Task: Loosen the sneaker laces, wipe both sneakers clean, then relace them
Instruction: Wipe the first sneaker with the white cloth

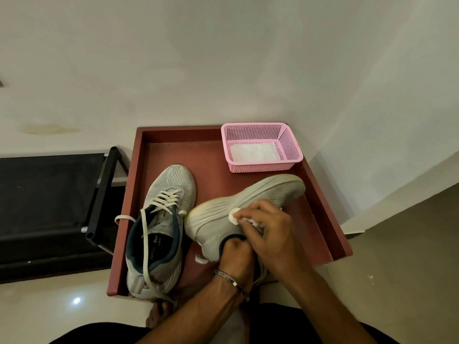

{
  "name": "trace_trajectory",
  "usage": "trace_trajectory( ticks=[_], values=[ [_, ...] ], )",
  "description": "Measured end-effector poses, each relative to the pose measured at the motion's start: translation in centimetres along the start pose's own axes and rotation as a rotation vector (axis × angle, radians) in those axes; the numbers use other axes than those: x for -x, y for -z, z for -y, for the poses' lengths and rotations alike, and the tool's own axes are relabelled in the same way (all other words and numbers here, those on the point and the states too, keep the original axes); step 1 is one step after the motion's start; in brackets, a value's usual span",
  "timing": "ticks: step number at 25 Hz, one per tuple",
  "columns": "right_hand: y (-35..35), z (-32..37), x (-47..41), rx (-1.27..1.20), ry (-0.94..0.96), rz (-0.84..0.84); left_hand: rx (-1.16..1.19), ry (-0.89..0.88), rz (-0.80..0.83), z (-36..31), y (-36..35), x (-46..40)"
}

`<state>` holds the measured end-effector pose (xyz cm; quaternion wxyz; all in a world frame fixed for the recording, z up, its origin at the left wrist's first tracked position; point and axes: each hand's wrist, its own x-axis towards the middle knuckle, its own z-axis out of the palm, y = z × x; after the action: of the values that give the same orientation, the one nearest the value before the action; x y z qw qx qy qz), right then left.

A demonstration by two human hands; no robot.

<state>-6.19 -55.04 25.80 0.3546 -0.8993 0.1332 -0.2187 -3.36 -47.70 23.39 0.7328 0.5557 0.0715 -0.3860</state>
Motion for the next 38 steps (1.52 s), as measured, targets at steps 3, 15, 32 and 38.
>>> trace_trajectory(
  ticks=[3,15,32,38],
  values=[
    [1.9,-2.4,-2.0,0.121,-0.169,-0.222,0.094,0.009,0.007,-0.1,-0.5,0.6],
    [0.5,-1.2,-0.9,0.113,-0.065,-0.141,0.041,-0.006,-0.006,0.4,-0.2,0.4],
    [2.6,-3.8,-2.2,0.285,-0.139,-0.381,0.047,-0.004,-0.1,0.1,-0.7,1.0],
    [1.6,-3.2,-2.1,0.252,-0.01,-0.262,0.044,-0.069,-0.088,-0.1,-0.4,1.1]
  ],
)
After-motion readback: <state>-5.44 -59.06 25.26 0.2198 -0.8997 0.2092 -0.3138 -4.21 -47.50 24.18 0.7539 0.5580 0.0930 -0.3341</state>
